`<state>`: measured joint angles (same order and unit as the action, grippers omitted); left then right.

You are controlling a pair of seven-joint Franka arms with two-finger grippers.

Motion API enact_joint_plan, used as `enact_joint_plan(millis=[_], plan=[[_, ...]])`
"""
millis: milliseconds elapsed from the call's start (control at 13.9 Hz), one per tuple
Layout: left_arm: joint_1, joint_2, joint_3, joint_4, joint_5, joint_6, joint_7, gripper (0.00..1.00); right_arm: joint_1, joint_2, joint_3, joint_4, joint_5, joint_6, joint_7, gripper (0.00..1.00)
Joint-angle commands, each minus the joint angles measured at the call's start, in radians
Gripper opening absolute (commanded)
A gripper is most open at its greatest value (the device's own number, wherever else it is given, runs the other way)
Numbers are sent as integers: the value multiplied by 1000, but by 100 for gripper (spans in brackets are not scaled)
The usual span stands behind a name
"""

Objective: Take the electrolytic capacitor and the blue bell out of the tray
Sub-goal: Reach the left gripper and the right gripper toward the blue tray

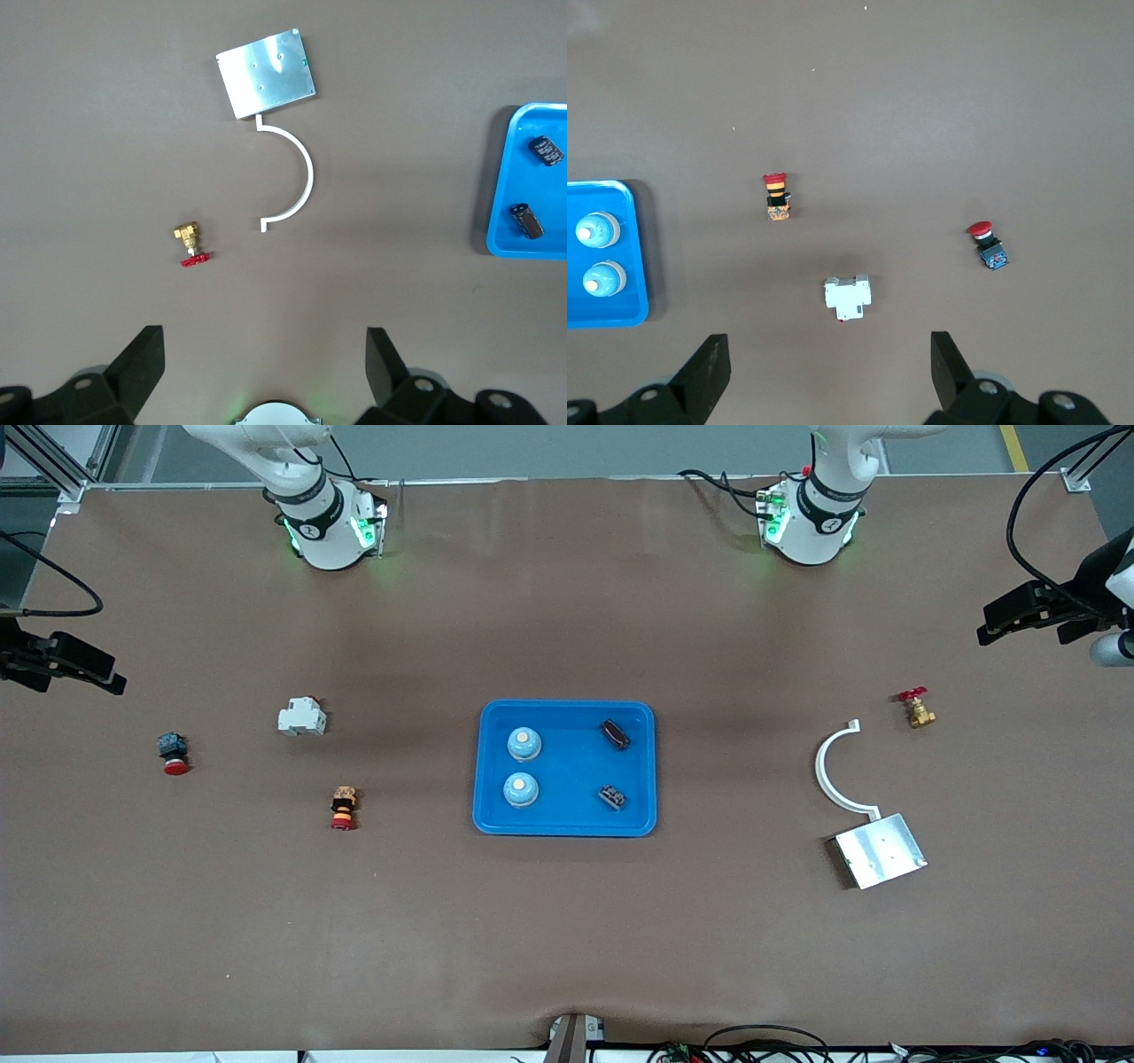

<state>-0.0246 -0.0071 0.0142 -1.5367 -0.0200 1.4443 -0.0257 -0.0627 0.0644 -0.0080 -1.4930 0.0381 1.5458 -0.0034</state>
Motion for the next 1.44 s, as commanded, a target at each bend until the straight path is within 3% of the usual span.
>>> enact_joint_plan(millis=[0, 215, 502, 861, 1148, 1363], plan=[[6, 9, -7, 7, 2, -24, -3, 100, -8, -43, 14, -52, 19, 2, 8, 100], [-26, 48, -23, 10, -1, -51, -89, 100, -9, -46, 13, -82, 92, 5, 31, 100], [-98, 142, -88, 18, -69, -47, -297, 100, 18, -61, 14, -119, 98, 34, 120, 100], [-196, 263, -106, 78, -130, 2, -558, 100, 125, -114, 16, -234, 100, 140, 333, 100], [-281, 332, -106, 78, -168, 151, -768, 100, 199, -109, 16, -249, 154, 154, 537, 100], [-327, 384, -106, 76, -212, 275, -998, 100, 279, -110, 14, -315, 154, 252, 658, 100]])
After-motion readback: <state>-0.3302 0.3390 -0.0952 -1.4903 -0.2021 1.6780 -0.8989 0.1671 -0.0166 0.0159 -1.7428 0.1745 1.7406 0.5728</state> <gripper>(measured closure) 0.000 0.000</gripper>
